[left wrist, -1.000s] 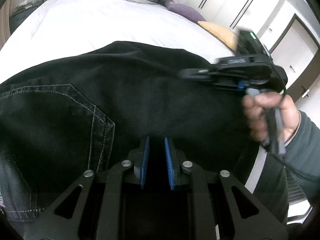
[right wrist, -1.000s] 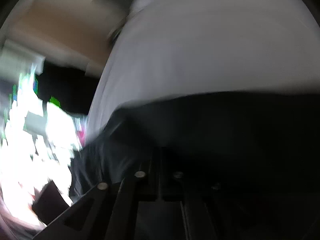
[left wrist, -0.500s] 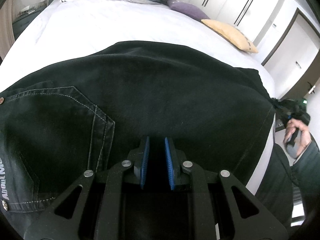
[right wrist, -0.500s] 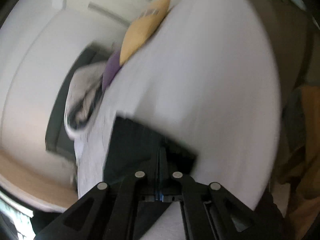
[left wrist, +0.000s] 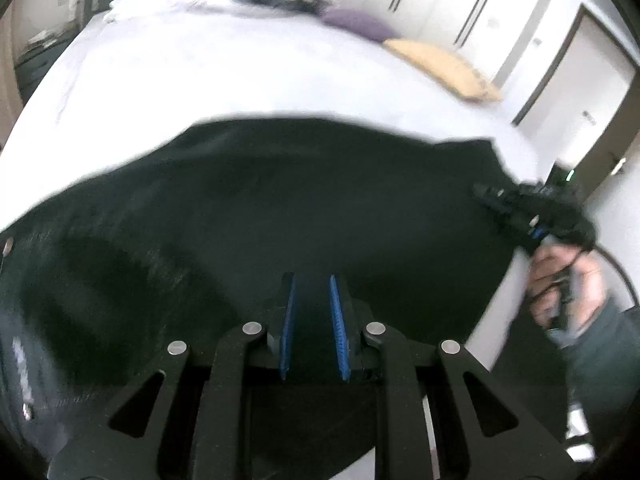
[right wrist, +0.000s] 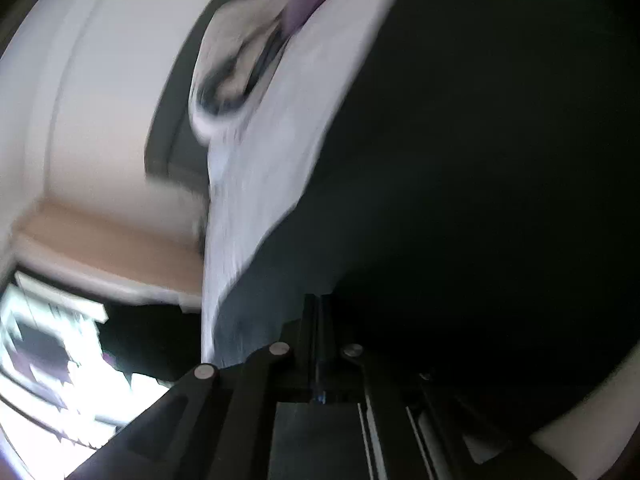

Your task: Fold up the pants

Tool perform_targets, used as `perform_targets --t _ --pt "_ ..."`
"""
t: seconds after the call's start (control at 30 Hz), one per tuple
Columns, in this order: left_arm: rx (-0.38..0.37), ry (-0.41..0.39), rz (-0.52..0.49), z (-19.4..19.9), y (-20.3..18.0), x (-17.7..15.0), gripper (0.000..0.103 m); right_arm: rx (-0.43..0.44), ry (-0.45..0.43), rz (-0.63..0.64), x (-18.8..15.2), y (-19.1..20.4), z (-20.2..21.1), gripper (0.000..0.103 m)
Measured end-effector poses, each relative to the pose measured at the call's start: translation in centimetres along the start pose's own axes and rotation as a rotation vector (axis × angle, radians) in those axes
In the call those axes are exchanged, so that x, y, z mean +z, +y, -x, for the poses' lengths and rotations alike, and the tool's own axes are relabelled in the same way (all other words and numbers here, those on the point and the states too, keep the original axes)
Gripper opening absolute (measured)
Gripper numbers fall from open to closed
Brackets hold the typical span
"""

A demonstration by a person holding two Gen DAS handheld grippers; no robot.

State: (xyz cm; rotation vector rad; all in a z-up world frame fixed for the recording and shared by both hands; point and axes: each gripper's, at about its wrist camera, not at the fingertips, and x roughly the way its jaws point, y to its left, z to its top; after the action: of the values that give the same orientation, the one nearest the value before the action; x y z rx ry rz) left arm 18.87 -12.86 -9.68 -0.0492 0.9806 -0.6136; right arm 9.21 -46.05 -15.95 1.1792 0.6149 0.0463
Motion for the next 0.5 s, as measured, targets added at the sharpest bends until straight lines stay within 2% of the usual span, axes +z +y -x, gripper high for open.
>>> perform_targets --t 0.07,0.13,0.17,0.23,0.27,0.3,0.37,0.5 --pt "-0.074 0.011 0.01 -1.5 -1.5 2.1 0.016 -0.082 -0.127 -0.033 1.8 -1.4 2.8 0.0" --pt "-0.112 0.04 -0.017 -4.0 -3.1 3.8 0.024 -0.141 -0.219 -0.046 3.1 -2.7 4.7 0.0" --pt "-0.131 0.061 -0.04 -5.6 -3.8 4.7 0.026 -0.153 -0.247 -0.062 4.0 -3.6 5.4 0.0" --pt "-0.12 0.099 -0.05 -8.3 -3.6 6.0 0.026 -0.129 -0.267 -0.076 5.4 -5.2 6.1 0.0" --pt "-0.103 0.118 -0.031 -9.4 -2.8 6.5 0.026 -0.116 -0.272 -0.077 5.8 -5.8 6.1 0.0" --pt "-0.12 0.131 0.025 -10.3 -0.9 6.8 0.026 -0.113 -0.271 -0.076 5.9 -6.1 6.0 0.0" --pt "-0.189 0.143 0.132 -10.3 2.1 7.3 0.026 -0.133 -0.274 -0.06 6.3 -6.5 6.5 0.0" --pt "-0.13 0.101 0.185 -7.5 7.2 5.8 0.026 -0.158 -0.321 -0.088 6.4 -6.0 6.6 0.0"
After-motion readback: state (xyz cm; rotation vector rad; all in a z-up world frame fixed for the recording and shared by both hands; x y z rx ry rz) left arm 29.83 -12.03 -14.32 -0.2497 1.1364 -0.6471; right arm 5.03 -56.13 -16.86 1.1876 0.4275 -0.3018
